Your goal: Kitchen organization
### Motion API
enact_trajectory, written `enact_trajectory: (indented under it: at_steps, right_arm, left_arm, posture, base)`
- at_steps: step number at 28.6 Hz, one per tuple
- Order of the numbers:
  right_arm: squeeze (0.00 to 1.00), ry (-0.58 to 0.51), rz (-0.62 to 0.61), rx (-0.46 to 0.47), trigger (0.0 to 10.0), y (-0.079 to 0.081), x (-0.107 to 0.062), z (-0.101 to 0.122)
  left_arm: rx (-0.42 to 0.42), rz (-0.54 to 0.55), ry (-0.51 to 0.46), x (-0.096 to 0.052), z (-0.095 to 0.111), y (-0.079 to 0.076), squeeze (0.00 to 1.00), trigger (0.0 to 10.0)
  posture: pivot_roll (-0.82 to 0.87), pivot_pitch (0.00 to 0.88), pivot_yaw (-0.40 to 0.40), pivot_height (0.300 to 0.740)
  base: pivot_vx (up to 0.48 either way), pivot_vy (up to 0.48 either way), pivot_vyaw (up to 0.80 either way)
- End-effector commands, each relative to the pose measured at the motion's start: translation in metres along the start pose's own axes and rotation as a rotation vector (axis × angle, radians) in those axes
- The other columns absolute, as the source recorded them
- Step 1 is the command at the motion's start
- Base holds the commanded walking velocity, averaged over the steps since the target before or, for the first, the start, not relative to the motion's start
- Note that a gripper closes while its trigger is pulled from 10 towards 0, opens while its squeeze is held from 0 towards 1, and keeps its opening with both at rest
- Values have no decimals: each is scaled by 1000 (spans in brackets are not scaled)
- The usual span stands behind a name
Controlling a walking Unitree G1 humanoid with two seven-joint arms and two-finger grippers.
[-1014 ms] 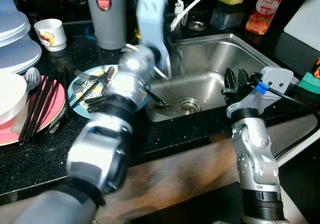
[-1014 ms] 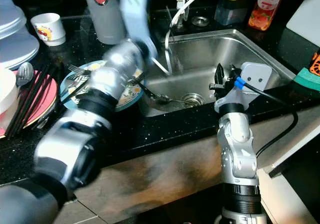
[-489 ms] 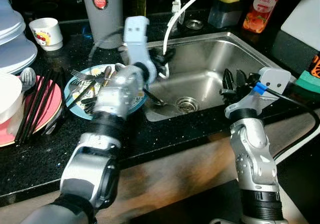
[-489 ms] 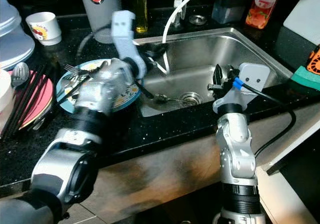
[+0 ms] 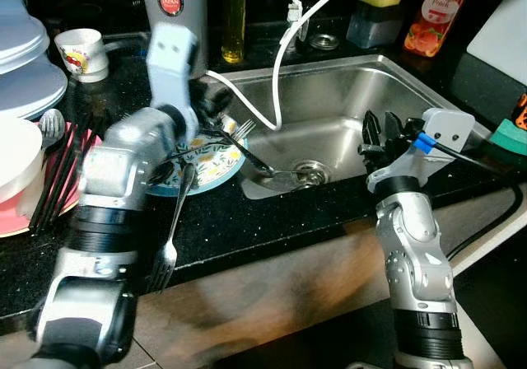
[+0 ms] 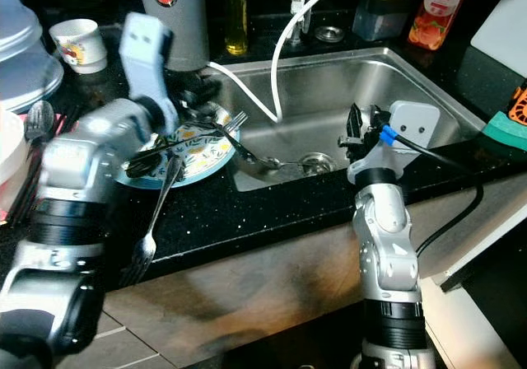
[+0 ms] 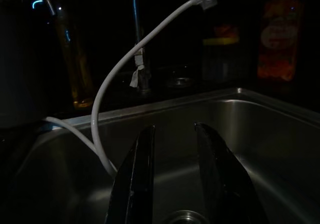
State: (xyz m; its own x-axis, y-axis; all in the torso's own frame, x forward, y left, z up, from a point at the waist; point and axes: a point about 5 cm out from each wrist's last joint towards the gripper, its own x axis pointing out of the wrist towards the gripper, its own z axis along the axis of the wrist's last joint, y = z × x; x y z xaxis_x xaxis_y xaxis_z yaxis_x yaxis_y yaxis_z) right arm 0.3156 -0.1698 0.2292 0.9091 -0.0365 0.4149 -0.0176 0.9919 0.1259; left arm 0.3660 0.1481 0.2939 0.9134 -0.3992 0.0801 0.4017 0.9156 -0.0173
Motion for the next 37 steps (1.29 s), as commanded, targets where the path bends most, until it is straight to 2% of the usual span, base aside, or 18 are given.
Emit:
enact_trajectory:
  at_steps: [1,3,4,6,7,8,9,10,13,15,16,20,23,31,33,34,36,37]
  right_arm:
    - [0,-1,5,11,10000,1,1,-1]
    - [0,-3,6,11,10000,2,2,-1]
    - [0,-3,6,11,10000,2,2,-1]
    - [0,-7,2,6,10000,0,1,1]
    - [0,-9,0,3,10000,-1,0,2]
    - [0,-9,-4,-1,10000,-2,0,2]
    - [0,-9,-4,-1,10000,-2,0,2]
    - [0,-8,-11,-6,10000,-4,-2,2]
    - [0,-9,-21,-10,10000,-6,-4,3]
    - [0,-9,-28,-9,10000,-6,-5,2]
    - [0,-9,-28,-9,10000,-6,-6,2]
    - [0,-7,-25,-6,10000,-4,-7,2]
    - [0,-3,-26,-5,10000,-4,-8,1]
    - [0,7,-23,-3,10000,-3,-8,0]
    - [0,7,-22,-2,10000,-2,-8,0]
    - [0,7,-22,-2,10000,-2,-8,0]
    - [0,9,-21,-2,10000,-2,-9,0]
    - [0,9,-21,-2,10000,-2,-9,0]
  left_arm:
    - [-90,53,33,3,-5,10,0,10000]
    - [-240,130,57,14,-15,15,0,10000]
    - [-240,130,57,14,-15,15,0,10000]
    - [-352,205,88,28,-24,18,0,10000]
    - [-378,225,96,32,-26,18,0,10000]
    - [-396,236,95,36,-26,19,439,10000]
    - [-396,236,95,36,-26,19,439,10000]
    - [-429,217,72,41,-20,18,1000,10000]
    - [-435,198,59,43,-12,19,1000,10000]
    - [-439,243,75,44,-12,25,961,10000]
    - [-446,269,88,44,-14,29,0,10000]
    - [-449,307,139,43,-24,35,0,10000]
    - [-400,329,171,40,-33,40,0,10000]
    - [-420,239,226,41,-47,31,0,9961]
    - [-369,216,253,41,-53,27,0,9647]
    - [-323,200,269,41,-57,25,0,8314]
    - [-225,186,293,41,-63,23,0,7882]
    - [-225,186,293,41,-63,23,0,7882]
  posture:
    - [50,82,-24,740]
    - [41,80,-24,740]
    - [41,80,-24,740]
    - [27,79,-22,740]
    - [27,79,-22,740]
    - [16,78,-19,740]
    - [16,78,-19,740]
    - [8,78,-14,740]
    - [1,80,-6,740]
    - [1,82,-1,740]
    - [3,85,1,740]
    - [7,94,0,740]
    - [9,100,-1,740]
    - [13,107,-4,740]
    - [13,107,-4,740]
    - [13,107,-4,740]
    - [13,107,-4,740]
    - [13,107,-4,740]
  base:
    - [0,0,0]
    - [0,0,0]
    - [0,0,0]
    - [0,0,0]
    - [0,0,0]
    - [0,0,0]
    - [0,0,0]
    - [0,0,0]
    - [0,0,0]
    - [0,0,0]
    - [0,0,0]
    - [0,0,0]
    - [0,0,0]
    - [0,0,0]
    - [0,0,0]
    - [0,0,0]
    - [0,0,0]
    - [0,0,0]
